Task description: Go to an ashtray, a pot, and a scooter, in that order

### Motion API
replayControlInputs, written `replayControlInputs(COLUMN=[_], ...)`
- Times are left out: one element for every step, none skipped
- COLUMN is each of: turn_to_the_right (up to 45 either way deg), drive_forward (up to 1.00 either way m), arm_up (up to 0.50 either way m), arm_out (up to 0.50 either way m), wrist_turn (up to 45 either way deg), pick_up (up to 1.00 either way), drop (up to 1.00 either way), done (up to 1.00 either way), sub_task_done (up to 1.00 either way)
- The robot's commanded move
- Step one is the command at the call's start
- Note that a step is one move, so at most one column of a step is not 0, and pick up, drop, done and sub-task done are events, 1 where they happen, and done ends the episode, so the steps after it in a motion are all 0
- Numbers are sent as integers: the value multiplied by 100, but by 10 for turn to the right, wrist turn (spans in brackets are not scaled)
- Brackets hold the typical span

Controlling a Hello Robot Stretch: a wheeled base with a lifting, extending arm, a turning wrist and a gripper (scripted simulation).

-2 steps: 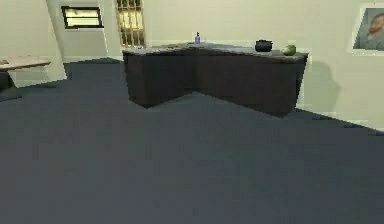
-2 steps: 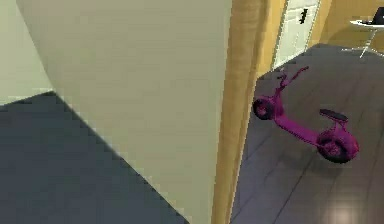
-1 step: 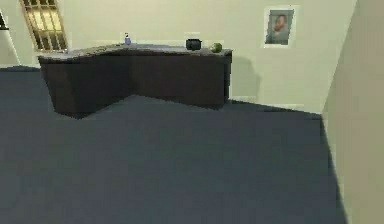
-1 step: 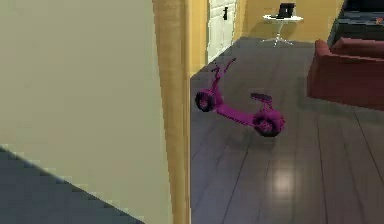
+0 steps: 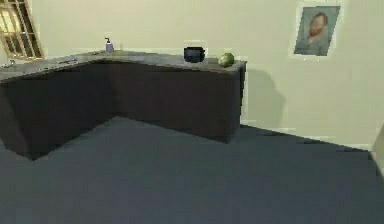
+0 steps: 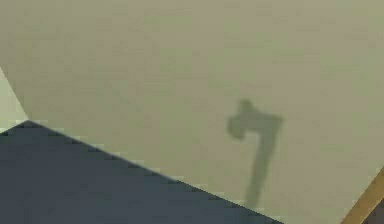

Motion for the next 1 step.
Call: replayControlInputs(turn_to_the_right=[0], drive_forward=[100], arm_up=[0], arm_out=[0], wrist_turn=[0], pick_up=[0], drop=[0], done=[0], sub_task_done=[0])
